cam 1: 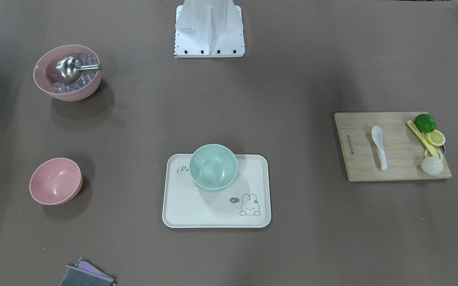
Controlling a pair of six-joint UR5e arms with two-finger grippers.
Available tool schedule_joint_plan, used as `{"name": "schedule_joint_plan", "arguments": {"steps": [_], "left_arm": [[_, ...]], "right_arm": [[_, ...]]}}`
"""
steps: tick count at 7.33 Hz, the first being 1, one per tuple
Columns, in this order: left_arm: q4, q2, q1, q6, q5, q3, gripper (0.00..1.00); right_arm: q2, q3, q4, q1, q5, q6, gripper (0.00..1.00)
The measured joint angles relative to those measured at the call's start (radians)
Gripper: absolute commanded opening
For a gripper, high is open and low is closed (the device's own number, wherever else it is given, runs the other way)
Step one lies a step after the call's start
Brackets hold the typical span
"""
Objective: Stack pink bowl on green and place spoon
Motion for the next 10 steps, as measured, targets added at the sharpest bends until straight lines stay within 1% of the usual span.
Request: {"name": "schedule_joint_plan", "arguments": {"steps": [3,5,7,8,10], "left_arm": [[-0.005,0.049,-0.003,-0.005,0.004,-0.048,0.98],[-0.005,0.055,0.0,-0.014,0.001,-0.062,0.98],[-0.008,0.049,0.014,-0.041,0.0,-0.072,0.98],[-0.009,0.048,0.023,-0.053,-0.001,-0.078,0.98],[-0.039,0.05,0.032,-0.133,-0.006,-0.086,0.98]], "right_arm": [[-0.004,0.007,0.0,0.004,-0.003,0.009,1.0],[0.001,0.01,0.02,-0.009,0.011,0.016,1.0],[0.002,0.006,0.14,-0.079,0.038,0.039,1.0],[0.014,0.005,0.176,-0.131,0.039,0.086,1.0],[0.075,-0.004,0.196,-0.257,0.012,0.201,0.98]]}}
